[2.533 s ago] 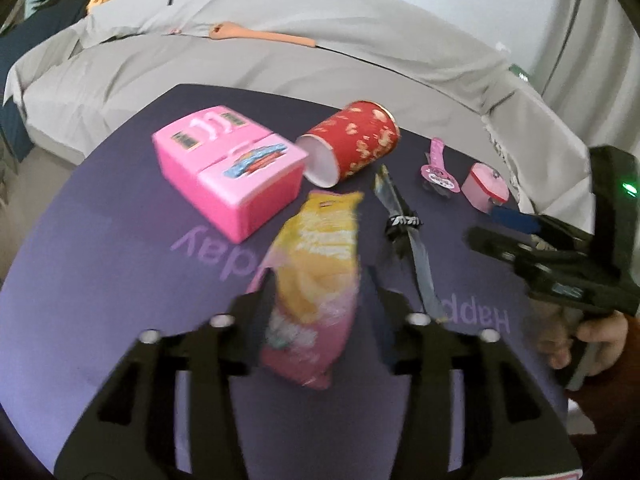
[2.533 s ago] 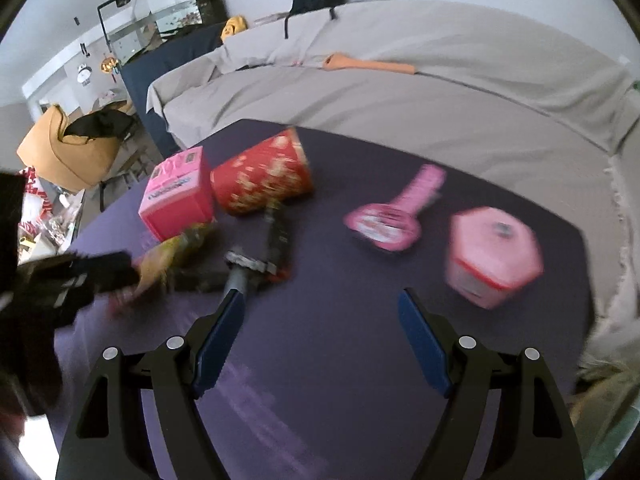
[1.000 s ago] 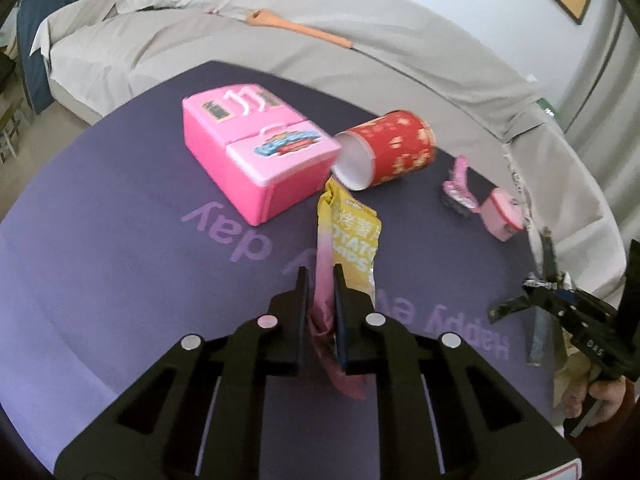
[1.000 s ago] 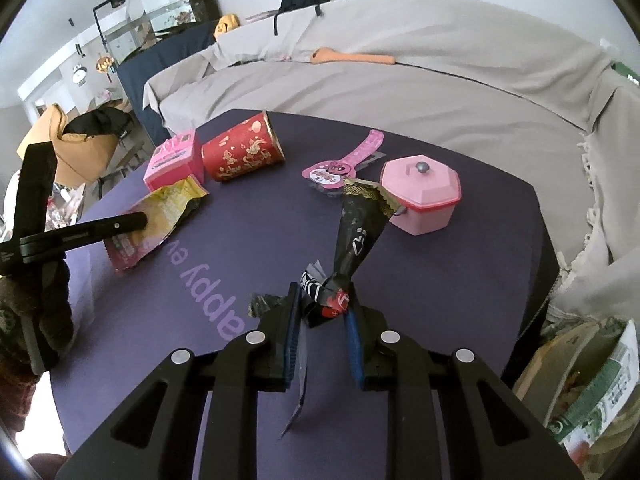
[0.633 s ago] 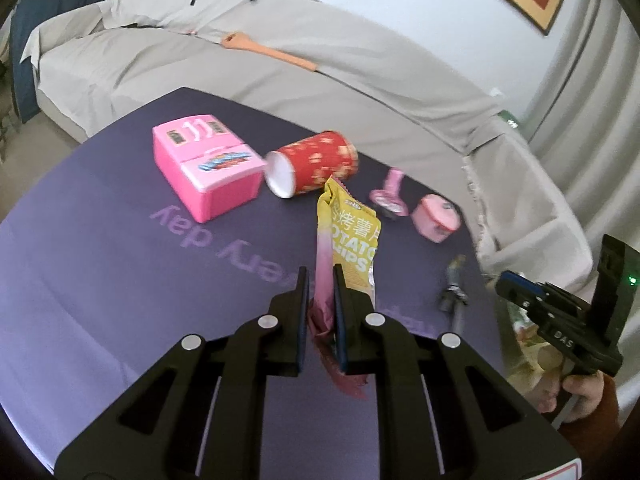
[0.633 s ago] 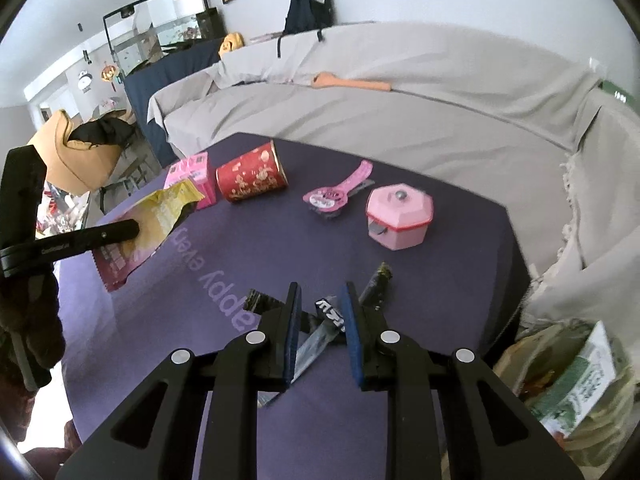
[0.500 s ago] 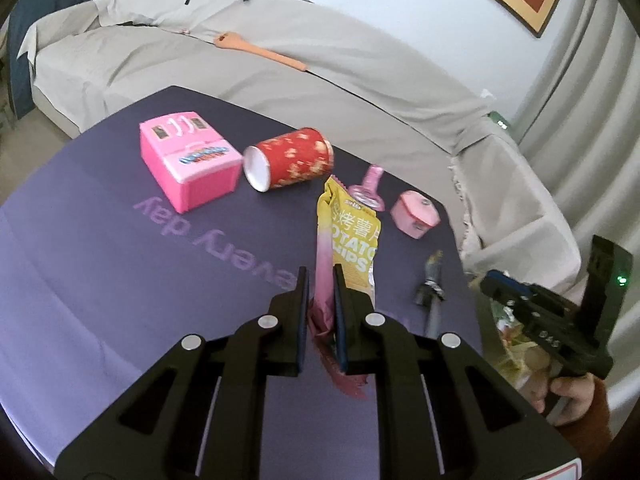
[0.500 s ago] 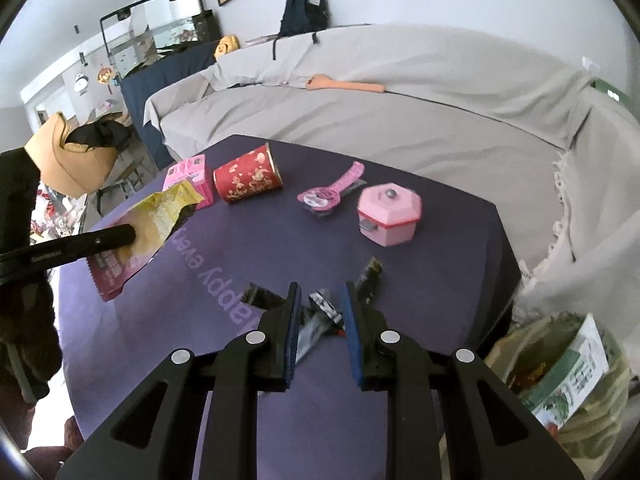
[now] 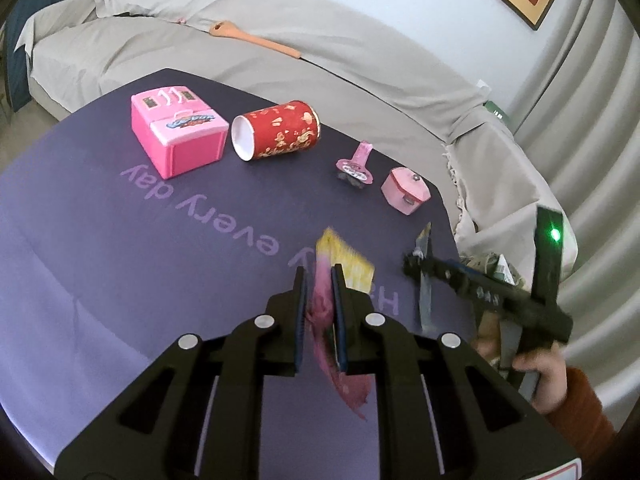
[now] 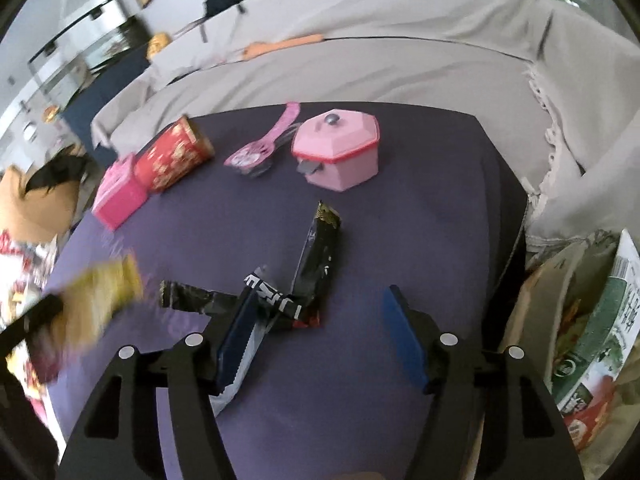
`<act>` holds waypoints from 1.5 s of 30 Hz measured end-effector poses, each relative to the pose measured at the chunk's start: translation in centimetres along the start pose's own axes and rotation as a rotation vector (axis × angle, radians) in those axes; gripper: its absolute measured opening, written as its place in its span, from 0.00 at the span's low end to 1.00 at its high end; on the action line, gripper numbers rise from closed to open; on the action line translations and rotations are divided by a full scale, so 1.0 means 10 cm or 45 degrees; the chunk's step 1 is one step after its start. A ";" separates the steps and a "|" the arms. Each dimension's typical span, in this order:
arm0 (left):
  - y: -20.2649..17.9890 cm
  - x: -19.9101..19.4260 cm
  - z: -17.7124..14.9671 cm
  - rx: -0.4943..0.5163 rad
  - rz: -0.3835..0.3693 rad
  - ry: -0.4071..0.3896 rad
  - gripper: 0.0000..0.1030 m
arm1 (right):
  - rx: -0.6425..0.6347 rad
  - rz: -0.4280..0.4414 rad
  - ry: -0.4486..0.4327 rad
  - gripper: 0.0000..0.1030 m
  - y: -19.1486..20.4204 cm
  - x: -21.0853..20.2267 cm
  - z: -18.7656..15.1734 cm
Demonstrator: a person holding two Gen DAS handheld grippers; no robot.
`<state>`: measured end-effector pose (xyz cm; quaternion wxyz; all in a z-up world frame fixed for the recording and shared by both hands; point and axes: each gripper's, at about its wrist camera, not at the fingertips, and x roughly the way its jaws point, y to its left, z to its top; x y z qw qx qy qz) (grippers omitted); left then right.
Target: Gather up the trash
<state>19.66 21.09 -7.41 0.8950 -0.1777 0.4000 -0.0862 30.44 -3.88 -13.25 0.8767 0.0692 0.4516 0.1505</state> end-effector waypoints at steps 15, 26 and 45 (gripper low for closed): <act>0.45 -0.02 -0.13 -0.124 0.001 -0.003 0.11 | -0.195 -0.167 0.042 0.66 0.37 0.15 -0.01; 0.37 -0.02 -0.15 -0.115 -0.033 0.009 0.13 | -0.364 -0.067 0.095 0.67 0.31 -0.08 -0.27; 0.30 0.16 -0.19 -0.107 -0.013 0.062 0.13 | -0.201 -0.057 -0.081 0.67 0.05 -0.30 -0.25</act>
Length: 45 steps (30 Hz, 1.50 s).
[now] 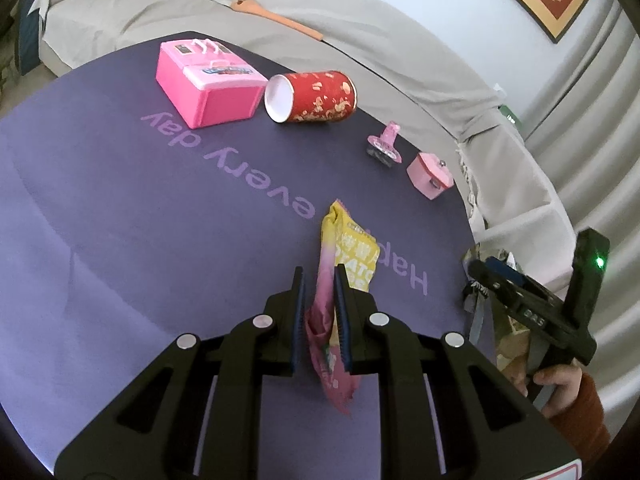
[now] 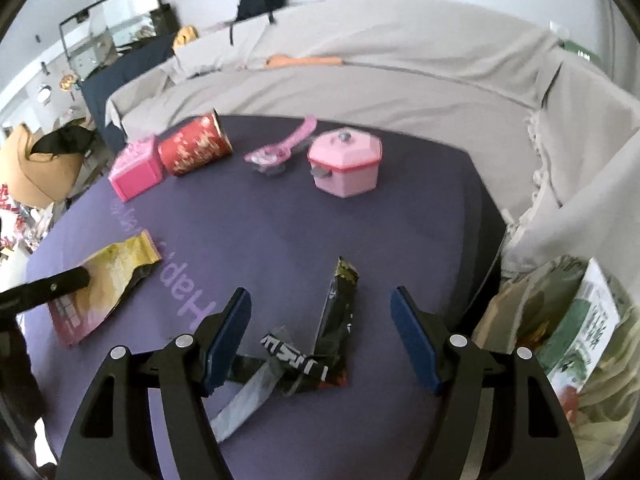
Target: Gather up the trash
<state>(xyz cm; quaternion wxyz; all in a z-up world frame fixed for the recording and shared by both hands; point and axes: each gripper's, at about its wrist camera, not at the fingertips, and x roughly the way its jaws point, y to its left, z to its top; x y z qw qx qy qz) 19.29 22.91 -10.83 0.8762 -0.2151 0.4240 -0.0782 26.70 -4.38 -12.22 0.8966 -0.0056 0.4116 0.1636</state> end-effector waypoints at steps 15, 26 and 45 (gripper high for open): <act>-0.42 -0.07 -0.01 0.122 0.011 -0.035 0.13 | -0.125 0.021 -0.051 0.32 0.12 -0.33 -0.20; -1.23 -0.29 0.10 0.335 -0.046 -0.117 0.13 | -0.105 -0.032 -0.330 0.31 -0.26 -1.27 0.02; -3.23 0.85 -0.13 0.590 -0.516 0.208 0.13 | 0.138 -0.405 -0.495 0.32 -1.90 -2.18 -0.48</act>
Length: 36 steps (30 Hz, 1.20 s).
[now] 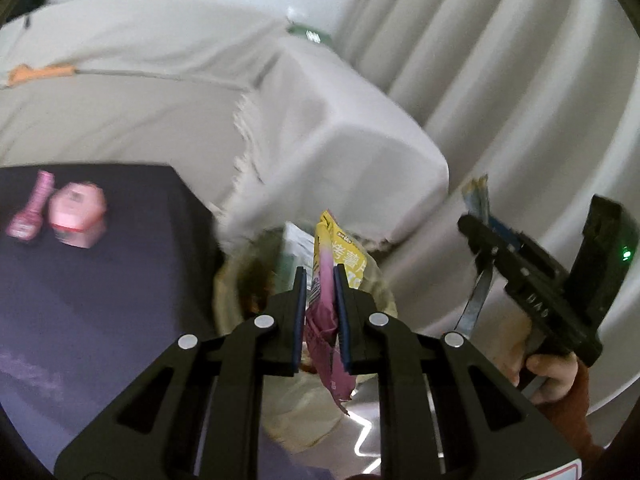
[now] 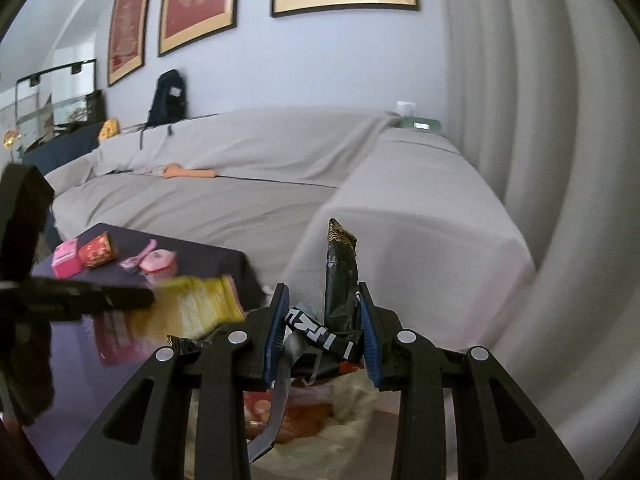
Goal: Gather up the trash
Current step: 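Open the left tool over the bin while the right tool carries the black wrapper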
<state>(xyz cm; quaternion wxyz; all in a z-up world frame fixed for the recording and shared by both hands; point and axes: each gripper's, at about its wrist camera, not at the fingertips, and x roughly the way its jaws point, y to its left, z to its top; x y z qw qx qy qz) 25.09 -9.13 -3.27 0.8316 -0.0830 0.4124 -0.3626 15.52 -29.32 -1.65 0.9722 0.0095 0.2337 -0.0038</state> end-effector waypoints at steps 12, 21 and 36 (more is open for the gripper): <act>-0.07 0.73 -0.03 -0.040 -0.034 0.149 0.37 | 0.041 -0.030 0.055 0.32 -0.25 0.23 -0.20; 0.42 0.19 -0.13 -0.102 0.215 0.013 0.45 | 0.068 0.142 0.158 0.32 0.11 0.73 -0.42; 1.00 -0.56 -0.39 -0.183 0.380 -0.147 0.51 | -0.022 0.128 0.586 0.34 0.50 1.66 -0.89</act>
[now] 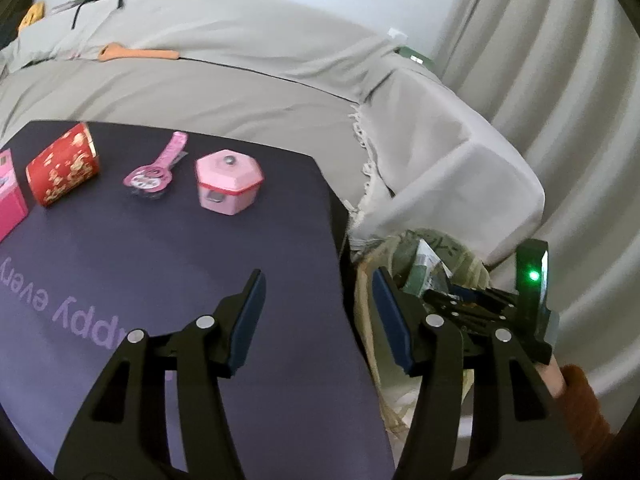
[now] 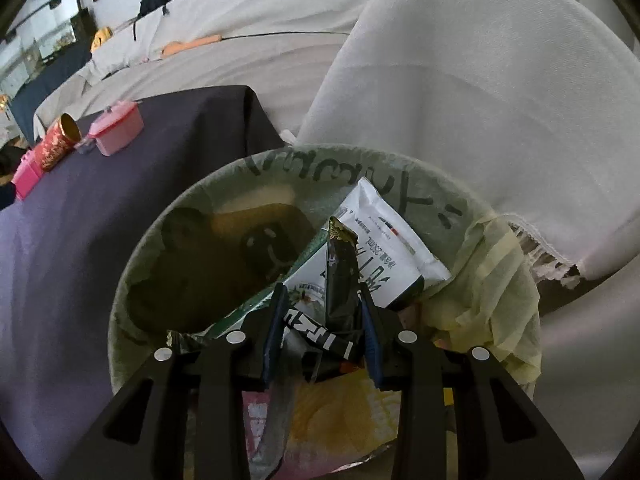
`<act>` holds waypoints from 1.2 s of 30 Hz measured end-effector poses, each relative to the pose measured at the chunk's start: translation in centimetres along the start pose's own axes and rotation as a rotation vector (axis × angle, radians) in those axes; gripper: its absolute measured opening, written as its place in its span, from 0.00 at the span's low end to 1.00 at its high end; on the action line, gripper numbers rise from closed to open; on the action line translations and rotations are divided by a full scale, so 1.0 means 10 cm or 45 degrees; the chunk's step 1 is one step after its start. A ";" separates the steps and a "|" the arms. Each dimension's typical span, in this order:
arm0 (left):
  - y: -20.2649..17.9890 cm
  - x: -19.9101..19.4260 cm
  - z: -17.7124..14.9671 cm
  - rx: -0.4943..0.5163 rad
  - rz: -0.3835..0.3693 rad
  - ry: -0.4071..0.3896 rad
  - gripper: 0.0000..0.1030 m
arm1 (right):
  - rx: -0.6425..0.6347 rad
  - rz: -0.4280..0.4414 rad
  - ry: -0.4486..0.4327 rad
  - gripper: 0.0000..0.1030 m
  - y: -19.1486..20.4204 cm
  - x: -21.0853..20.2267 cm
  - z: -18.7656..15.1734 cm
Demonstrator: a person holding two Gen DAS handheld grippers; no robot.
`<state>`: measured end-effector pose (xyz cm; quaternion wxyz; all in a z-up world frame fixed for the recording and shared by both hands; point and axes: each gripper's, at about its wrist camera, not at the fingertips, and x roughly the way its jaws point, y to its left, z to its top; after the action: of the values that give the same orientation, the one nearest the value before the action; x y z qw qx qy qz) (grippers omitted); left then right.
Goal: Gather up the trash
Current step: 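Open the right tool over the bin while the left tool withdraws to the table, then grasp the red paper cup with the left tool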
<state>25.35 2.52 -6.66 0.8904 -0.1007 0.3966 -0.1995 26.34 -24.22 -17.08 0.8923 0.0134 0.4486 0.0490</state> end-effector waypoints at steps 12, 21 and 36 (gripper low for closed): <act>0.41 -0.15 -0.03 -0.056 0.096 -0.062 0.54 | 0.089 0.060 -0.084 0.52 -0.11 -0.42 -0.04; 1.25 -0.49 0.02 -0.251 0.455 -0.238 0.56 | 0.038 0.115 -0.245 0.52 0.18 -0.78 0.12; 1.89 -0.22 0.91 0.363 0.353 -0.072 0.57 | -0.062 0.186 -0.166 0.52 0.95 -0.37 0.56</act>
<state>36.05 20.69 -5.50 0.9253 0.0766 0.3493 -0.1261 27.87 -14.99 -10.11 0.9138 0.0274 0.3860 0.1238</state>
